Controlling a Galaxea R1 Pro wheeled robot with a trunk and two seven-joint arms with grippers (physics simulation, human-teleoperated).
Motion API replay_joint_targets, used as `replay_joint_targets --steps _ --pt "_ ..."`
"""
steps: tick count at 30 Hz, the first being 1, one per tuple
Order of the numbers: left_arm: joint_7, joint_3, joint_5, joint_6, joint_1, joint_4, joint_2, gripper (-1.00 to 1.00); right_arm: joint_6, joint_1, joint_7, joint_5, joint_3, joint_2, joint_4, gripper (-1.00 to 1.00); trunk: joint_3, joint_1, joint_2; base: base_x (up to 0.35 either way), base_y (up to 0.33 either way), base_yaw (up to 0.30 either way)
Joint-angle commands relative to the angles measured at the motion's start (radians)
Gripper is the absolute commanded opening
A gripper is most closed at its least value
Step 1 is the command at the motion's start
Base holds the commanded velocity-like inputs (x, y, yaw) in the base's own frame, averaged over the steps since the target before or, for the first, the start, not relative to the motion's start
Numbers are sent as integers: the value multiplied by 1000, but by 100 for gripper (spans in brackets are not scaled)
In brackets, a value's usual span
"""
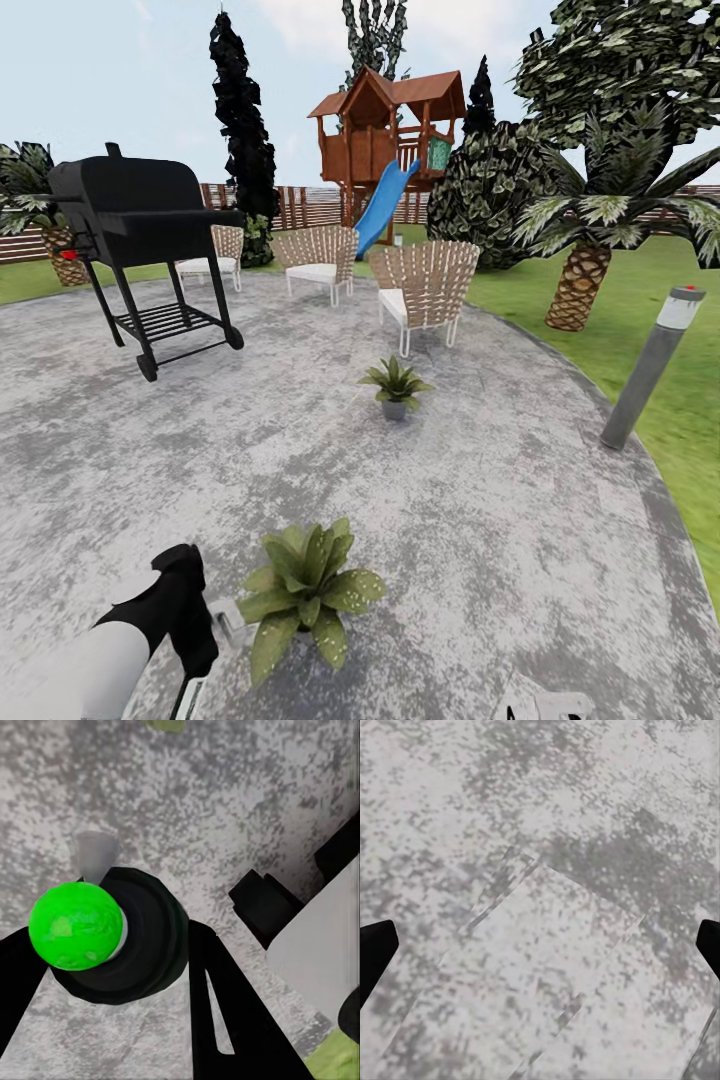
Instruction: Pick up the pesticide atomizer in the garden and spray insectifuge to fully cover both potted plants in the garden.
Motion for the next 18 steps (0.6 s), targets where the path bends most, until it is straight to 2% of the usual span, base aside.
replay_joint_targets --steps 1,8,12,18 --pt "-7 14 -7 9 0 -2 -3 -100 -2 -1 -4 -4 9 0 1 100 -1 0 0 -59 0 0" --pt "11 27 -8 10 -1 -1 -2 -100 -3 -1 -5 -6 8 1 1 100 -1 0 0 -274 29 -14" --pt "11 26 -8 11 -1 1 2 -100 -2 -1 -5 -6 8 1 1 100 -1 0 0 -234 217 -222" --pt "12 25 -8 11 -1 0 4 -100 -3 -1 -5 -6 8 1 1 100 -1 0 0 -45 291 -283"
